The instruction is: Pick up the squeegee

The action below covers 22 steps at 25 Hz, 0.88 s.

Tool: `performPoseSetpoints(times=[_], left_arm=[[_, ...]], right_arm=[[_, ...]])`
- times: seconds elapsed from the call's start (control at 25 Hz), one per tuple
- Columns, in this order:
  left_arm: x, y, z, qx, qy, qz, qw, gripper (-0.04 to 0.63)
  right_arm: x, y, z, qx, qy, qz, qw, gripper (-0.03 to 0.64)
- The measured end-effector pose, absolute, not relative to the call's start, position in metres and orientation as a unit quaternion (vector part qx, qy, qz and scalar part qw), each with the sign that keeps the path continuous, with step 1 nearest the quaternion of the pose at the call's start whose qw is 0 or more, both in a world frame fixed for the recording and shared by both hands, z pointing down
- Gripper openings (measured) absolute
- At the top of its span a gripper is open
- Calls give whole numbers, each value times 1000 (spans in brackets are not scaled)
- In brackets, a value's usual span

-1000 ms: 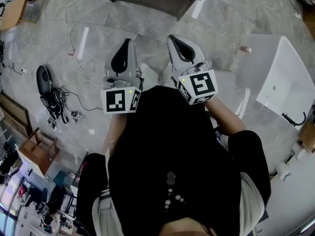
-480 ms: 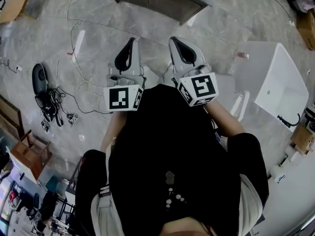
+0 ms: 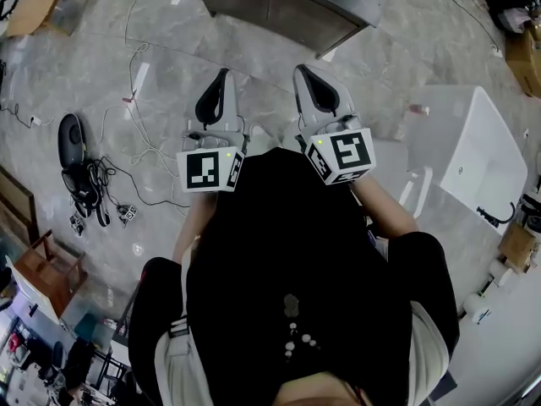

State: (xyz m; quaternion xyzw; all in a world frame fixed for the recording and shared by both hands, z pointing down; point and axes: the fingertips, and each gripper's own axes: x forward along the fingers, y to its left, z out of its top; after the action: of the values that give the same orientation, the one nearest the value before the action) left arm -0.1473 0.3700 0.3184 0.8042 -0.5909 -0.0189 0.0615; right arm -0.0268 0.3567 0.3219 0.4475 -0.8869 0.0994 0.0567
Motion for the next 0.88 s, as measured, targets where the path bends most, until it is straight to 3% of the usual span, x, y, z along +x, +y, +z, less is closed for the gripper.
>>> performPoseSetpoints(times=[0.88], left_arm=[[-175, 326, 331, 768, -636, -15, 72, 2]], right_arm=[[-46, 295, 331, 428, -895, 115, 52, 2]])
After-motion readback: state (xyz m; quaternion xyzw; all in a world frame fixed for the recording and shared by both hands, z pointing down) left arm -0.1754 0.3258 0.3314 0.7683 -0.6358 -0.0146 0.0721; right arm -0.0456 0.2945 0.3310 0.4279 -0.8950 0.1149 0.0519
